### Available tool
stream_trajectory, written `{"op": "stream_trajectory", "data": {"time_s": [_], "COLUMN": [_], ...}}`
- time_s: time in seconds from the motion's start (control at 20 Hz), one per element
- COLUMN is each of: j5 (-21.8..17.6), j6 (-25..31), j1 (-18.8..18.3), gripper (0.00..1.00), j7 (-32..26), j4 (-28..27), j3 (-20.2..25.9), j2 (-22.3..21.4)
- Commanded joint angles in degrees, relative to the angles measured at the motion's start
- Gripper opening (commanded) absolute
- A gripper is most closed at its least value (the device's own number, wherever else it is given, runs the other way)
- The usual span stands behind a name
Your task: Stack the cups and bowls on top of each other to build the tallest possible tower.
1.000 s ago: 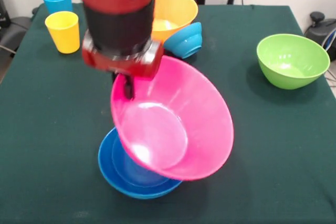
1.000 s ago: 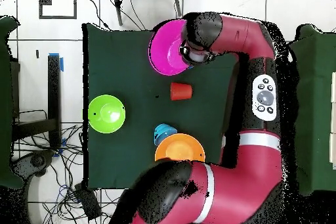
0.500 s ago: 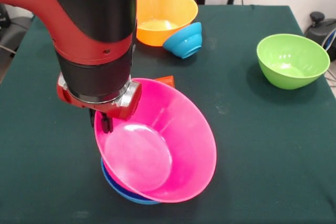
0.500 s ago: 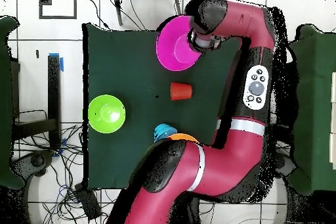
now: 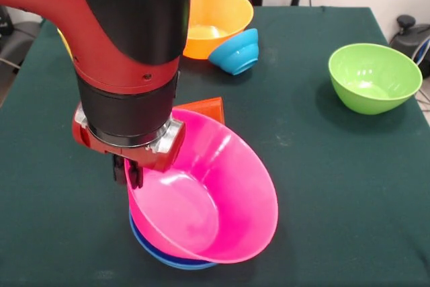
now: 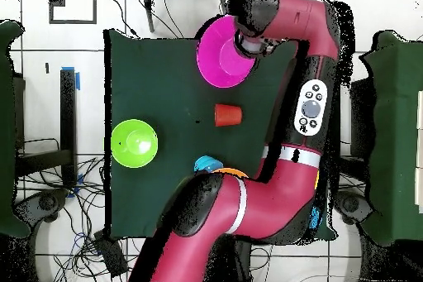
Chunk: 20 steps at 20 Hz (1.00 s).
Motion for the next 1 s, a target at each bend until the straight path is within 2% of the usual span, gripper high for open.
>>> {"op": "stream_trajectory", "data": {"time_s": [0.05, 0.15, 0.25, 0.3, 0.45, 0.5, 0.65, 0.75, 0.8, 1.0], "j5": [-5.68, -6.71, -5.69, -5.61, -6.48, -6.22, -4.92, -5.23, -5.27, -4.69], "j6": [3.37, 5.27, 3.71, 3.83, 7.53, 7.51, 2.94, 3.89, 4.3, 3.79], "j1": [1.86, 2.18, 2.48, 2.59, 2.87, 2.79, 2.36, 2.41, 2.37, 2.24], "gripper": [0.0, 0.0, 0.0, 1.0, 1.0, 1.0, 1.0, 1.0, 0.0, 0.0], "j7": [-13.3, -14.78, -14.47, -14.11, -13.16, -13.02, -14.36, -13.6, -13.3, -12.7], "j4": [-0.58, -1.5, -0.29, -0.05, -0.98, -0.82, 0.04, -0.25, -0.35, 0.2], "j3": [6.35, 7.06, 5.75, 5.2, 5.32, 5.21, 5.77, 5.72, 5.81, 5.45], "j2": [3.91, 4.06, 3.84, 3.8, 3.98, 3.91, 3.82, 3.88, 3.93, 3.96]}}
